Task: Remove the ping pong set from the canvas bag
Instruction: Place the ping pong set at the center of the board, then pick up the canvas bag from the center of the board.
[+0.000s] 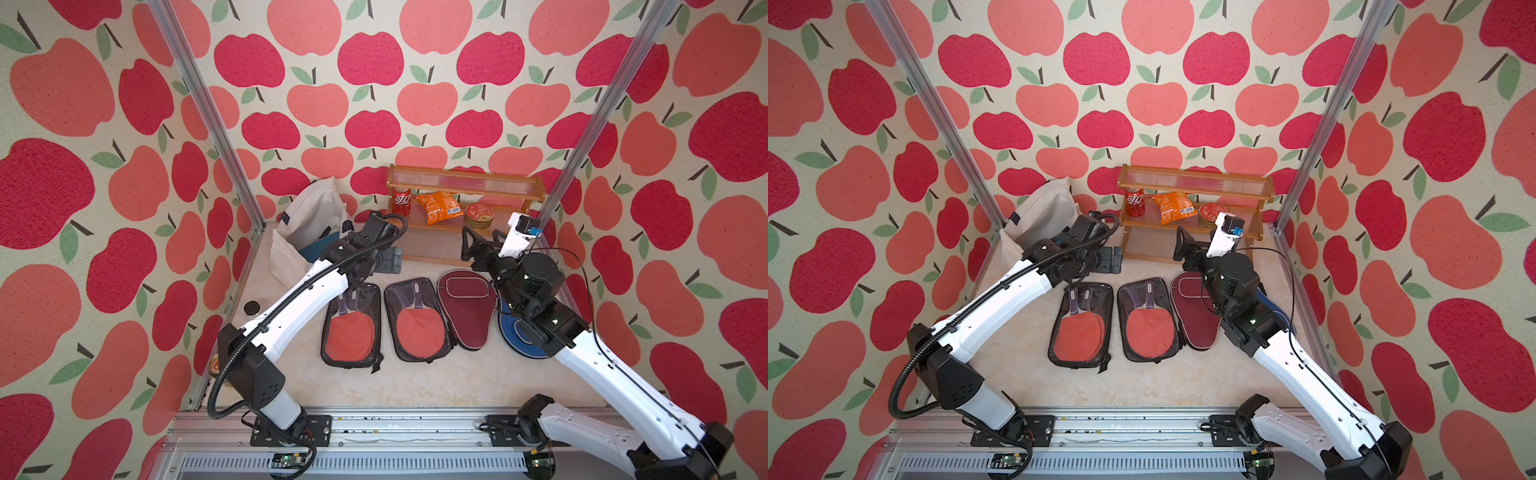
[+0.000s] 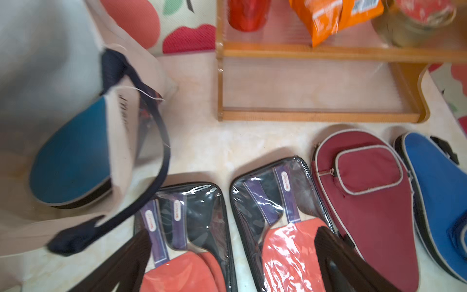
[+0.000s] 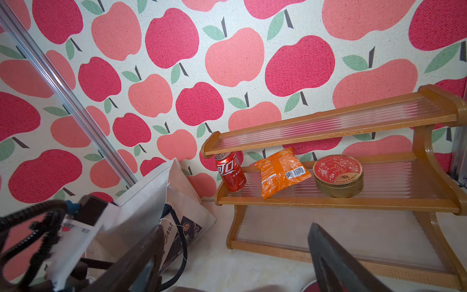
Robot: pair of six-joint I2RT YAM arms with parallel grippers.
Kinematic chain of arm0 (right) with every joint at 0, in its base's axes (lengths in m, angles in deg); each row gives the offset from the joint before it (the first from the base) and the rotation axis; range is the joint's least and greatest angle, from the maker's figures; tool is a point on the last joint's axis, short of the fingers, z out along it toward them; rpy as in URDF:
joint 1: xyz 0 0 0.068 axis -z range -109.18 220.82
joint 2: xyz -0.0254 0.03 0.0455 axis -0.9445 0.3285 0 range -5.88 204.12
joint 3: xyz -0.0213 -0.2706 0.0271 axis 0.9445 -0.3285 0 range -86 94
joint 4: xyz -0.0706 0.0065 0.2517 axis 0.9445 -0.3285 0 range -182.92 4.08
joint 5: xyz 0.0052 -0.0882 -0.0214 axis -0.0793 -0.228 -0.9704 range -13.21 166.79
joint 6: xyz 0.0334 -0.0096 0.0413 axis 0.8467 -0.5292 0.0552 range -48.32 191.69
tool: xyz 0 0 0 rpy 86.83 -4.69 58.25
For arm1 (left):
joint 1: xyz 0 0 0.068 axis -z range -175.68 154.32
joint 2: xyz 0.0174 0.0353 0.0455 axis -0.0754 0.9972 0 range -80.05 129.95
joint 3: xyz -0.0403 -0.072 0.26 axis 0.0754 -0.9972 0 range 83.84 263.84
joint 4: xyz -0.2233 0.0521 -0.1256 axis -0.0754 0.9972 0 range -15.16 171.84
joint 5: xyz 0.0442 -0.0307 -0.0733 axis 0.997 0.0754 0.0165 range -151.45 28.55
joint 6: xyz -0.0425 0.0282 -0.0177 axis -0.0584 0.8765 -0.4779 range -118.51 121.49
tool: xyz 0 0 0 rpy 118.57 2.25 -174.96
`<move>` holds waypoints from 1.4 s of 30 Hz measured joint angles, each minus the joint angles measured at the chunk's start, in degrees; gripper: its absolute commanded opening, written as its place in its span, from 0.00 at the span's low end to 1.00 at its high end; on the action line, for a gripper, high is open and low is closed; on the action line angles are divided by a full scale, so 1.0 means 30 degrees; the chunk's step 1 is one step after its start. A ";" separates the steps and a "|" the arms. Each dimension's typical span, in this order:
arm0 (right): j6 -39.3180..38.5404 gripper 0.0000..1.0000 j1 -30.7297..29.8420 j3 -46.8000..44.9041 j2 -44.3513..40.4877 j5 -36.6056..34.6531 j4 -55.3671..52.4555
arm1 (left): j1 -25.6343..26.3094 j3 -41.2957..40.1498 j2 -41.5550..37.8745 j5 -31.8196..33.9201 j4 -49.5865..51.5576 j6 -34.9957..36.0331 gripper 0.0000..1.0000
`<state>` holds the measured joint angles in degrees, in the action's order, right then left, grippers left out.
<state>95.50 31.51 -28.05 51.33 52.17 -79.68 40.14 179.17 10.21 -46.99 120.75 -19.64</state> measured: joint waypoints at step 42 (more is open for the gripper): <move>1.0739 0.83 -0.4175 1.9096 2.5777 0.7905 -0.1457 | -1.4389 1.3165 1.0877 -0.4561 0.2222 0.5537 1.00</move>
<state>127.72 18.99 29.24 128.66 75.89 -84.05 -3.03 218.67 42.84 -60.67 127.42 -3.02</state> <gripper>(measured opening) 0.839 0.994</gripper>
